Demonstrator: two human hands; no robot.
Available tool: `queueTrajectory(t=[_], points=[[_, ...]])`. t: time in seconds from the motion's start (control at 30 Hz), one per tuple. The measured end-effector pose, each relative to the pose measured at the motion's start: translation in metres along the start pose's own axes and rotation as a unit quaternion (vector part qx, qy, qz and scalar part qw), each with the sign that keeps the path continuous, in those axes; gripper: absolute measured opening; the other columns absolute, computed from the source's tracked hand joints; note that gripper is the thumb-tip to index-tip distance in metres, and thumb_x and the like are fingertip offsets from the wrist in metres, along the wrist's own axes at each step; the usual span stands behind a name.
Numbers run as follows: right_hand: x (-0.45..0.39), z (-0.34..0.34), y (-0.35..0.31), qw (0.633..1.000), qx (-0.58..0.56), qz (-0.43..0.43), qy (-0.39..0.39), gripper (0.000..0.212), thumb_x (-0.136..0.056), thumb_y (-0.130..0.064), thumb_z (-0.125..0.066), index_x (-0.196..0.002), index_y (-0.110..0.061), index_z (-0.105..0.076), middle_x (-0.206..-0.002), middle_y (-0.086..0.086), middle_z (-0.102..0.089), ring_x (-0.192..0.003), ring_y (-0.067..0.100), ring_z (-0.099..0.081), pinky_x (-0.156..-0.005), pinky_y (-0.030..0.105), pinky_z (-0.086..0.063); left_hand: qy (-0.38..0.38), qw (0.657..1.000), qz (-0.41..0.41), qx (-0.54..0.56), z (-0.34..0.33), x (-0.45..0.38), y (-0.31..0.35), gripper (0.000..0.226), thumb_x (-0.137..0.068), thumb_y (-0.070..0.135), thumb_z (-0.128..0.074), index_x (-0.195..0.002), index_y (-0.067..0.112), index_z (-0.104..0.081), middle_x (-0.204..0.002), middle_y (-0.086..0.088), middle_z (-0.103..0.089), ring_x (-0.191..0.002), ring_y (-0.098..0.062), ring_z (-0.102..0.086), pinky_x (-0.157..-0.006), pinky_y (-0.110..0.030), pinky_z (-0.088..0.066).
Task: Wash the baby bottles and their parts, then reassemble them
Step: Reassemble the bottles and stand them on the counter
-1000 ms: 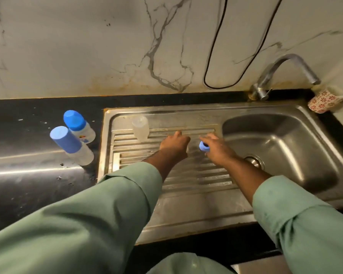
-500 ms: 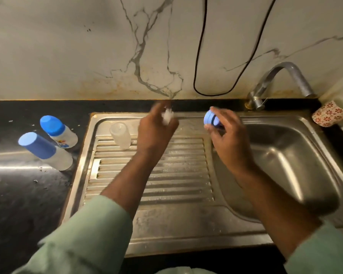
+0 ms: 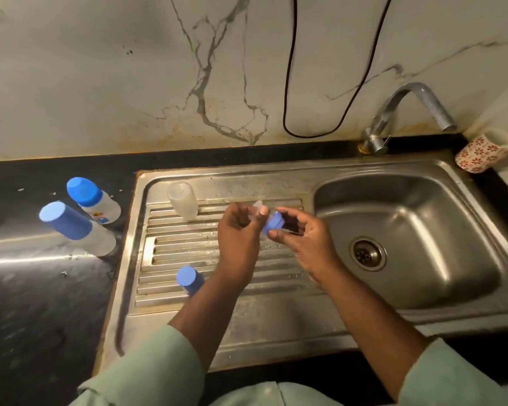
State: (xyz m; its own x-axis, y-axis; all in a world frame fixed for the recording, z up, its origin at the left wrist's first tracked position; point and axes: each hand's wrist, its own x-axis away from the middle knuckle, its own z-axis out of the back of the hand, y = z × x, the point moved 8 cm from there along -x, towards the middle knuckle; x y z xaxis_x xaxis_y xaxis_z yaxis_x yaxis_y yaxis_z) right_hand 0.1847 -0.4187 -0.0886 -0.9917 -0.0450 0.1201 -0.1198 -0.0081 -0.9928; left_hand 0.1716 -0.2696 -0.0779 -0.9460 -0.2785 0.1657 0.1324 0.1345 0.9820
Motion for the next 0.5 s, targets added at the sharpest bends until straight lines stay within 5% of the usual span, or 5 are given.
queueTrajectory(t=[0.13,0.2,0.33,0.43,0.5], points=[[0.010,-0.010,0.000,0.999,-0.051,0.013,-0.012,0.039,-0.076,0.002,-0.077,-0.107,-0.021,-0.068,-0.105,0.005,-0.072,-0.101,0.022,-0.068,-0.078,0.029,-0.057,-0.050,0.992,-0.060,-0.094,0.003,0.006,0.007,0.013,-0.094,0.025,-0.070,-0.087,0.014,-0.070,-0.080,0.006,-0.072,-0.077,-0.007,-0.068,-0.070,-0.022,-0.055],[0.018,-0.020,0.000,0.999,-0.053,0.013,-0.004,0.043,-0.078,0.003,-0.074,-0.112,-0.022,-0.065,-0.108,0.006,-0.071,-0.103,0.022,-0.068,-0.080,0.031,-0.058,-0.090,0.980,-0.078,-0.157,0.009,0.007,0.007,0.015,-0.096,0.027,-0.068,-0.096,0.014,-0.077,-0.084,0.009,-0.075,-0.082,-0.005,-0.069,-0.078,-0.029,-0.057],[0.029,-0.034,-0.008,0.998,0.045,0.037,0.000,0.061,-0.075,-0.010,-0.080,-0.130,-0.024,-0.056,-0.121,-0.007,-0.065,-0.114,0.002,-0.060,-0.093,0.015,-0.048,-0.112,0.949,-0.142,-0.260,0.023,0.016,0.015,0.026,-0.100,0.037,-0.058,-0.112,0.020,-0.074,-0.115,0.003,-0.073,-0.106,-0.007,-0.066,-0.091,-0.036,-0.055],[0.037,-0.043,-0.013,0.997,0.064,0.043,0.012,0.057,-0.074,-0.019,-0.081,-0.125,-0.032,-0.059,-0.122,-0.018,-0.064,-0.117,-0.002,-0.055,-0.096,0.014,-0.044,-0.051,0.961,-0.176,-0.206,0.054,0.016,0.030,0.012,-0.103,0.033,-0.052,-0.112,0.033,-0.060,-0.116,0.017,-0.067,-0.106,0.000,-0.064,-0.083,-0.021,-0.053],[0.041,-0.049,-0.018,0.998,0.019,0.056,0.012,0.054,-0.072,-0.010,-0.082,-0.120,-0.028,-0.063,-0.119,-0.009,-0.068,-0.115,0.008,-0.060,-0.097,0.026,-0.049,-0.019,0.996,-0.035,-0.077,0.076,0.006,0.013,0.012,-0.105,0.030,-0.051,-0.108,0.026,-0.061,-0.103,0.011,-0.069,-0.092,-0.009,-0.067,-0.073,-0.023,-0.054]])
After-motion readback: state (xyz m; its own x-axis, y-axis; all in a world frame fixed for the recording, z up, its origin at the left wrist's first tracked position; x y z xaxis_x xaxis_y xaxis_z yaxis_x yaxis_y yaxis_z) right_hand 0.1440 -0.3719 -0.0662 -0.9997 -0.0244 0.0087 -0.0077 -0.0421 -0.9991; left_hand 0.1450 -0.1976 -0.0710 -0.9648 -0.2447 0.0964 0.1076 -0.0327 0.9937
